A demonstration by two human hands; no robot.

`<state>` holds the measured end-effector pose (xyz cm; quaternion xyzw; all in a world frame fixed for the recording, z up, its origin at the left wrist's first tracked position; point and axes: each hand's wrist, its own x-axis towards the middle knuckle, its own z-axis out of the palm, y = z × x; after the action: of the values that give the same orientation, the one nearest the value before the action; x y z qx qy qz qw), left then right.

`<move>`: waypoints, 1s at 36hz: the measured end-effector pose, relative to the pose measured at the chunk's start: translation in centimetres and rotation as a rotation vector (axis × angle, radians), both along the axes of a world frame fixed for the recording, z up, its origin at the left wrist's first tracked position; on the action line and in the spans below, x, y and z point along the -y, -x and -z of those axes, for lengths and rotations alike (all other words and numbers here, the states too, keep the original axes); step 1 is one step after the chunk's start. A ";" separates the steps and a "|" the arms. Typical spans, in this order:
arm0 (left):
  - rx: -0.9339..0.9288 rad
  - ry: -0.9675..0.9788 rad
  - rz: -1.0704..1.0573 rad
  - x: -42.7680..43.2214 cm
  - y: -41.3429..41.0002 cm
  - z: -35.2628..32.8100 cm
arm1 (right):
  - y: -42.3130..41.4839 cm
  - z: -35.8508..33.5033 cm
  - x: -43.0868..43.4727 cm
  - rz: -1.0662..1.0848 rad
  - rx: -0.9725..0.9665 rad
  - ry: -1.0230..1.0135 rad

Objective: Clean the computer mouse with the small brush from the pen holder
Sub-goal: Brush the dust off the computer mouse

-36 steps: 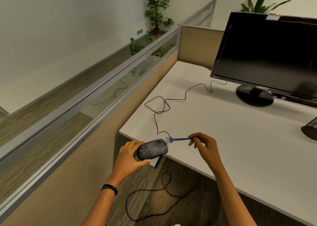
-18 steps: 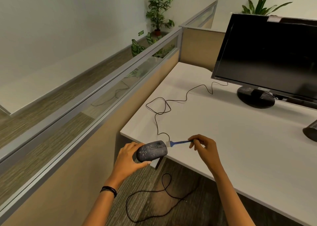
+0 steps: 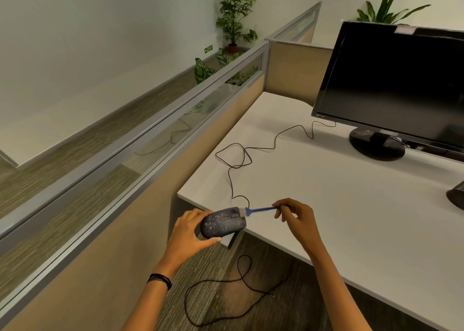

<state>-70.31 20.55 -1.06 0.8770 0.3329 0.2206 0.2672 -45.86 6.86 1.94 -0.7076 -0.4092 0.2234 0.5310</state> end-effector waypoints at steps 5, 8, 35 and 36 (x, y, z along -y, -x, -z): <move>-0.003 0.000 0.004 -0.1 0.0 0.1 | 0.1 0.0 -0.2 -0.006 -0.006 0.017; -0.006 -0.001 0.006 0.0 0.0 0.1 | -0.1 0.1 -0.2 0.022 -0.006 -0.012; 0.001 -0.004 0.009 0.2 -0.1 0.0 | 0.1 0.1 -0.1 -0.020 -0.009 0.018; 0.000 -0.002 0.009 0.3 -0.1 -0.1 | 0.1 0.1 -0.1 -0.032 -0.013 0.030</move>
<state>-70.20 20.28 -1.00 0.8787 0.3288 0.2198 0.2673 -45.94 6.94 1.82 -0.7076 -0.4135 0.2425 0.5192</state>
